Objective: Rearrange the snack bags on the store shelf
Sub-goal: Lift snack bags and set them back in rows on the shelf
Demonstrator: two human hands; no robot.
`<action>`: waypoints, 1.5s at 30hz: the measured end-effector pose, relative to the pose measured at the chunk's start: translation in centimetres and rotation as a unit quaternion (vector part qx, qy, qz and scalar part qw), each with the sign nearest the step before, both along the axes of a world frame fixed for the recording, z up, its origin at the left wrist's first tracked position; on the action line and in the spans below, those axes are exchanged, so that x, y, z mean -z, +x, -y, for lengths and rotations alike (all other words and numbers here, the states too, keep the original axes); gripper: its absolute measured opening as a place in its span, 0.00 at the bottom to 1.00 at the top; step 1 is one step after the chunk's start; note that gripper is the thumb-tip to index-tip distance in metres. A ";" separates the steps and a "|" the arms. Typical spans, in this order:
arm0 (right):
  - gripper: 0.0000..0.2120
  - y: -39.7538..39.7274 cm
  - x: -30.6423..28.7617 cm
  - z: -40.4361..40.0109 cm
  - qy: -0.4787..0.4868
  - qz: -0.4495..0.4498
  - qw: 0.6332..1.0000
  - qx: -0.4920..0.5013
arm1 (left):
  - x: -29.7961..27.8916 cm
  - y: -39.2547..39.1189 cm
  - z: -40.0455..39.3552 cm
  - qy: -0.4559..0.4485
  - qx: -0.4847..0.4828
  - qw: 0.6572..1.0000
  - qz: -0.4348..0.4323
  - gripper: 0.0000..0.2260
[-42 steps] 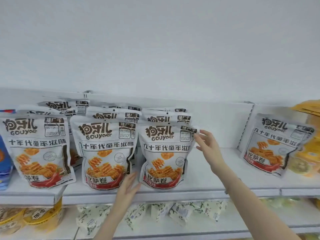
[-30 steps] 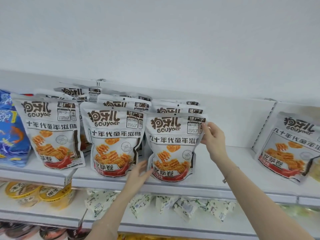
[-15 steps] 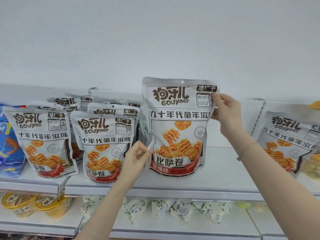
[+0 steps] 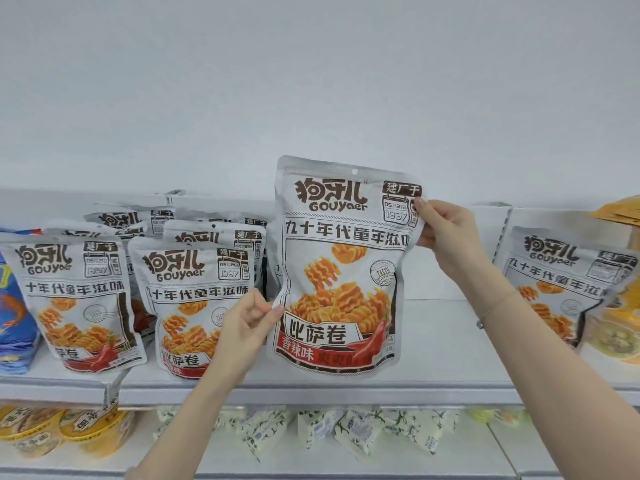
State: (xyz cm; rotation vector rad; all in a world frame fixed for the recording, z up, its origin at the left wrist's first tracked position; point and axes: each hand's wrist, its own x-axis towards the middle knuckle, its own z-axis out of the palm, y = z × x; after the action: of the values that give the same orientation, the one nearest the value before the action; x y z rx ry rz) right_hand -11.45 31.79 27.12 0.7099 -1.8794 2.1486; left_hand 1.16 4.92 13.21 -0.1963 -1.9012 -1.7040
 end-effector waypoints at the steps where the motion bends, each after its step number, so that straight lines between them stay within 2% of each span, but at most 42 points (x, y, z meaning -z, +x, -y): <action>1: 0.11 0.0 0.0 0.0 0.001 0.001 1.000 -0.006 | 0.1 -0.1 0.1 0.002 -0.004 1.000 0.005 0.16; 5: 0.10 -0.3 0.4 0.3 0.019 0.051 0.998 -0.015 | 0.8 -0.8 0.5 0.016 -0.008 0.999 0.036 0.12; 8: 0.09 -0.5 1.8 1.8 0.028 0.103 0.994 -0.017 | 1.5 -1.6 0.8 -0.024 -0.048 0.995 0.089 0.10; 11: 0.10 -0.6 3.5 3.6 0.010 0.106 0.994 -0.008 | 2.1 -2.5 1.6 -0.031 -0.083 0.985 0.147 0.04; 16: 0.10 -0.7 6.4 6.2 0.006 0.102 0.995 -0.001 | -0.1 -2.9 1.6 0.038 -0.019 0.986 0.159 0.13; 20: 0.10 -1.2 8.0 6.9 -0.005 0.102 0.995 0.010 | -1.2 -3.7 1.6 0.035 -0.019 0.987 0.154 0.08; 24: 0.11 -1.6 9.2 6.8 -0.005 0.104 0.995 0.008 | -1.6 -4.3 1.2 0.026 -0.034 0.986 0.163 0.15; 29: 0.11 -1.8 10.4 7.0 -0.021 0.111 0.994 -0.002 | -1.3 -4.6 1.3 0.032 -0.040 0.981 0.185 0.17; 35: 0.10 -2.0 11.9 6.6 -0.012 0.138 0.990 -0.017 | 0.3 -5.1 1.5 0.038 -0.047 0.976 0.208 0.14; 37: 0.09 -2.2 12.1 6.5 0.005 0.133 0.991 -0.021 | 0.7 -5.2 1.8 0.041 -0.055 0.976 0.209 0.19; 40: 0.06 -2.3 11.5 6.2 0.036 0.133 0.990 -0.033 | 1.6 -5.5 2.4 0.047 -0.060 0.976 0.206 0.36; 41: 0.07 -2.3 11.1 6.0 0.053 0.133 0.989 -0.037 | 1.4 -5.4 2.3 0.039 -0.063 0.975 0.208 0.36; 43: 0.12 -2.6 10.1 5.7 0.087 0.128 0.988 -0.020 | 0.8 -4.9 2.2 0.002 -0.070 0.972 0.226 0.31; 45: 0.15 -3.3 8.6 5.6 0.073 0.109 0.991 0.031 | 0.2 -4.4 2.4 -0.057 -0.080 0.963 0.252 0.34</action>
State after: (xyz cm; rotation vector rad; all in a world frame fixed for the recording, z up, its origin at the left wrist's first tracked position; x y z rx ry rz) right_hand -14.71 26.17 18.48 0.4478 -2.1559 2.1421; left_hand -3.24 2.55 12.99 0.3760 -2.3052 -1.6402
